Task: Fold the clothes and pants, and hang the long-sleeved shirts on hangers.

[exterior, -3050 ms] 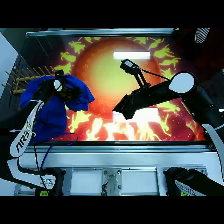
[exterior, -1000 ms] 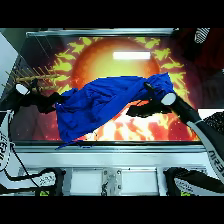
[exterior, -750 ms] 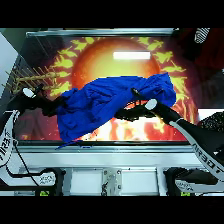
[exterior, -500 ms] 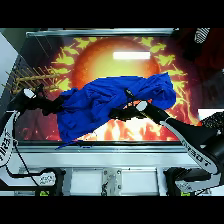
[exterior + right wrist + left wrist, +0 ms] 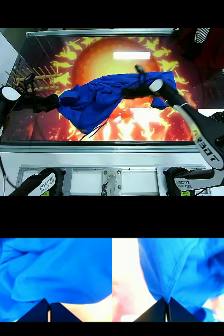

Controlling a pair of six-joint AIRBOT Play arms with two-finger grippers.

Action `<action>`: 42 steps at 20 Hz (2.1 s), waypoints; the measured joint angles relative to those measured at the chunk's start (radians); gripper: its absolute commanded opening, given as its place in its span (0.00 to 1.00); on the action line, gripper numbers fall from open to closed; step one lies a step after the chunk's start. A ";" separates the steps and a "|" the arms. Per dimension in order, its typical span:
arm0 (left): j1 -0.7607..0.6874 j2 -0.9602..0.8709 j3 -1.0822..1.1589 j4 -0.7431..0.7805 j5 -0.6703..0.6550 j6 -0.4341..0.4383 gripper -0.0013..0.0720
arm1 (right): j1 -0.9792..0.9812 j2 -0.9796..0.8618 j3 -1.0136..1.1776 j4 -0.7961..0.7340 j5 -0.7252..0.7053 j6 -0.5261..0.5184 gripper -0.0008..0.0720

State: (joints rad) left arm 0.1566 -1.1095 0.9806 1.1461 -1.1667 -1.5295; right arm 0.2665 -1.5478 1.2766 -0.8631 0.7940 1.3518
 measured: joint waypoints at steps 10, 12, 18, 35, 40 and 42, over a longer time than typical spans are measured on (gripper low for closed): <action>-0.642 0.345 -0.335 -0.198 0.213 -0.106 0.87 | -0.307 0.077 0.337 -0.159 0.263 0.023 0.82; -0.719 0.330 -0.330 -0.167 0.275 -0.130 0.87 | -0.325 0.086 0.347 -0.163 0.272 0.026 0.82; -0.646 0.114 -0.159 0.026 0.312 -0.164 0.87 | -0.376 0.161 0.341 -0.219 0.385 0.026 0.81; -0.542 -0.503 0.268 0.189 0.135 -0.253 0.03 | -0.332 0.262 -0.026 -0.304 0.484 0.094 0.81; -0.468 -0.282 0.069 0.234 0.121 -0.259 0.03 | -0.225 0.251 -0.312 -0.267 0.355 0.096 0.81; -0.450 -0.172 -0.040 0.240 0.103 -0.257 0.03 | -0.161 0.227 -0.384 -0.239 0.298 0.091 0.81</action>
State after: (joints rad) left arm -0.2932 -1.2819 0.9401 1.3857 -1.0637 -1.7863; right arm 0.1055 -1.3212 0.8925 -1.1019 1.0920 1.4429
